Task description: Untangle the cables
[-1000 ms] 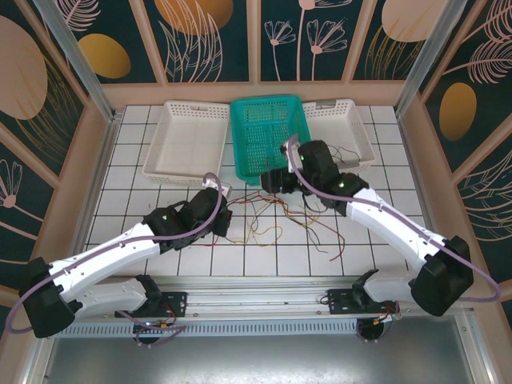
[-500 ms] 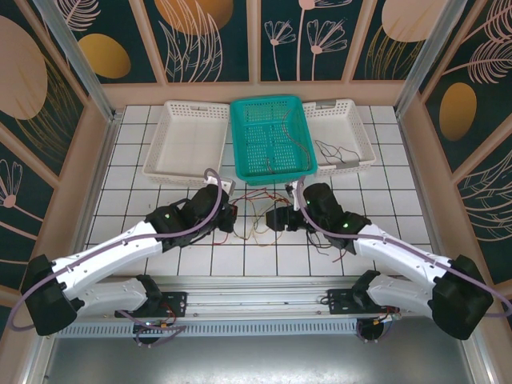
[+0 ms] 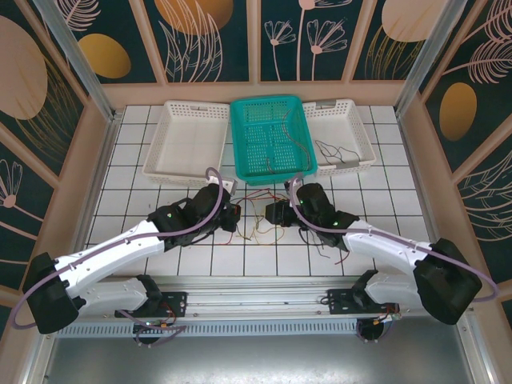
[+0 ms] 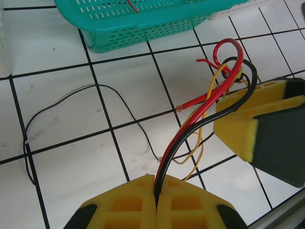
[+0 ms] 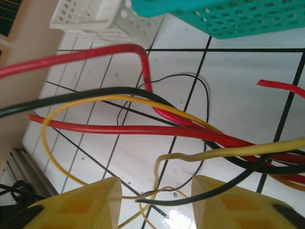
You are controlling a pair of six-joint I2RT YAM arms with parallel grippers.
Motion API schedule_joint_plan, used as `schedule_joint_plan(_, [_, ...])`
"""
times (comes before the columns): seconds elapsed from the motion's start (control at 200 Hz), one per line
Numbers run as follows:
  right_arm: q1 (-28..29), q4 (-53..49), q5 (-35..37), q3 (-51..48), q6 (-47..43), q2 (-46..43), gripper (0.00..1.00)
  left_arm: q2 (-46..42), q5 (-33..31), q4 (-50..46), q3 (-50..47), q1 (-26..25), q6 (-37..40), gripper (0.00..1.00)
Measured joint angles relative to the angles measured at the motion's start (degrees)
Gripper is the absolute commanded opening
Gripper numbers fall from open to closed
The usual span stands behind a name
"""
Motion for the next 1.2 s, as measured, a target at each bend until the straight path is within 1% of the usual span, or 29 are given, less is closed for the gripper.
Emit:
schedule_joint_plan(0.14, [0.11,-0.02,1.09,0.02,0.85,0.31,0.16,0.0,-0.07,-0.04,0.0,0.0,-0.02,0.0])
schedule_joint_plan(0.255, [0.11,-1.36,2.91,0.02,1.42,-0.85,0.08,-0.07,-0.81,-0.15,0.0,0.0,0.0,0.0])
schedule_joint_plan(0.345, [0.11,-3.02,4.63,0.02,1.01,-3.56,0.0,-0.22,-2.78,-1.09,0.02,0.0,0.0,0.0])
schedule_joint_plan(0.525, [-0.42,-7.34,8.0,0.02,-0.11,-8.28,0.0,-0.28,-8.83,-5.75,1.2,0.0,0.02,0.0])
schedule_joint_plan(0.666, [-3.65,-13.09,10.29,0.02,-0.13,-11.98,0.0,-1.51,-13.7,-9.64,2.54,0.02,0.09,0.0])
schedule_joint_plan(0.731, [-6.47,-15.8,10.99,0.02,-0.11,-14.84,0.0,-2.32,-15.67,-11.43,3.02,0.09,0.26,0.0])
schedule_joint_plan(0.946, [-18.99,-24.0,11.58,1.25,-0.96,-25.77,0.0,-5.18,-21.59,-17.07,4.22,0.74,1.36,0.0])
schedule_joint_plan(1.041, [-23.06,-27.39,11.65,3.23,-1.99,-28.17,0.0,-6.58,-23.43,-19.06,4.35,1.2,1.73,0.0])
schedule_joint_plan(1.201, [-29.22,-32.28,11.69,6.64,-3.61,-29.73,0.0,-7.41,-25.66,-21.59,6.71,1.95,2.23,0.0])
